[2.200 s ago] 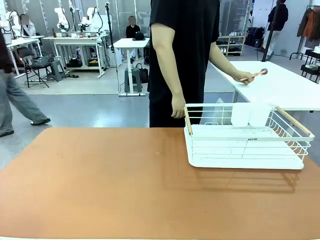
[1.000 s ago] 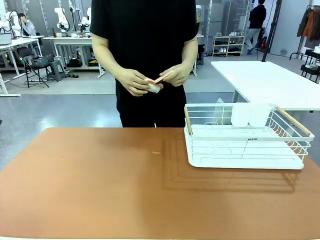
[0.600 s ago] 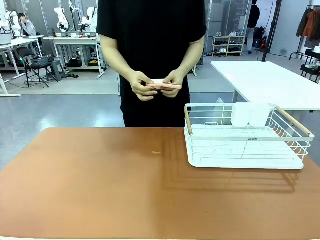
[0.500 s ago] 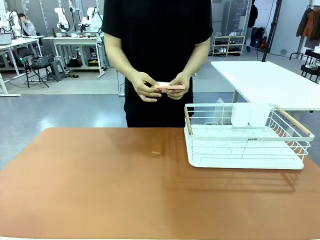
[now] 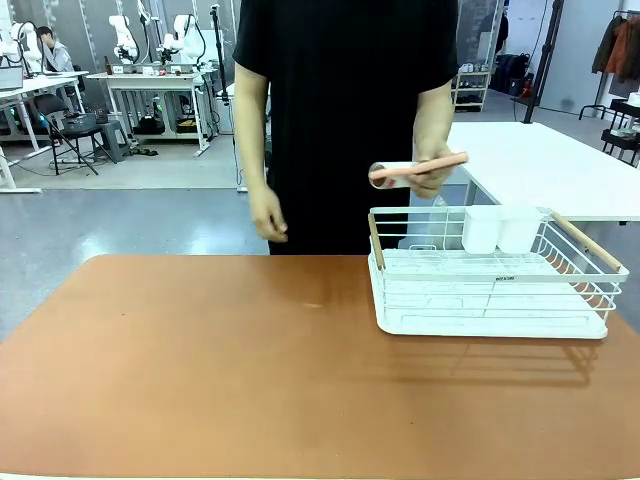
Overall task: Clean the table.
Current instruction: Pick up the Lint Roller when the human hands it over.
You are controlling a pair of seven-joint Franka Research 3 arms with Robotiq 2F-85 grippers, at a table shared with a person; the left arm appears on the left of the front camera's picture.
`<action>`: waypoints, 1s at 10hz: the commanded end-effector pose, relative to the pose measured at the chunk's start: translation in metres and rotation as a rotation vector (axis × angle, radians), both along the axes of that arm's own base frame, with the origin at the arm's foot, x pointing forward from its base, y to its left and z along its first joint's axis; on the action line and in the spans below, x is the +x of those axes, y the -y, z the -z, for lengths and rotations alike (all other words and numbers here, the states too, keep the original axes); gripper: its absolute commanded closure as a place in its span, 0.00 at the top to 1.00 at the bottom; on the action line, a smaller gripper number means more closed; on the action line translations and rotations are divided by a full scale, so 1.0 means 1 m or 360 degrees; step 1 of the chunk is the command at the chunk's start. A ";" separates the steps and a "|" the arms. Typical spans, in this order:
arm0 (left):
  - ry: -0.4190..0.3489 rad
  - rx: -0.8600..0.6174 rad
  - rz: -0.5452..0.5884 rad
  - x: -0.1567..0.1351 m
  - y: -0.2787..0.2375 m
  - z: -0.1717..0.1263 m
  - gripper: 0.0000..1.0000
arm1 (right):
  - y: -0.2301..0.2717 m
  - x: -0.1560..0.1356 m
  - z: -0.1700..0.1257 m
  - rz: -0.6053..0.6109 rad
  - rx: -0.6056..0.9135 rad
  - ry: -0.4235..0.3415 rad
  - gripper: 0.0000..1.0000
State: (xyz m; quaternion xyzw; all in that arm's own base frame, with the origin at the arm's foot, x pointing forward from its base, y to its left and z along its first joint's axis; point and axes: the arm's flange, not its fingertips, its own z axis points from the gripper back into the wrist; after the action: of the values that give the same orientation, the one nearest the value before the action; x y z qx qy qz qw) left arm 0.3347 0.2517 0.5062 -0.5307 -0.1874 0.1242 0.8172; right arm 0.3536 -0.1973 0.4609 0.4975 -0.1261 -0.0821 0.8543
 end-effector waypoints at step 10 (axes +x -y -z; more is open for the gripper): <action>0.0022 -0.0022 0.0010 -0.004 0.000 -0.002 1.00 | -0.002 -0.003 -0.004 0.0001 0.0019 0.0014 1.00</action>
State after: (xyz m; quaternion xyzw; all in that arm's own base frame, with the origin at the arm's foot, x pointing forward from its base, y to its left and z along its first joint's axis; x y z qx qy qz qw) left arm 0.3346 0.2517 0.5062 -0.5307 -0.1874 0.1242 0.8172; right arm 0.3537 -0.1972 0.4609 0.4975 -0.1261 -0.0821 0.8543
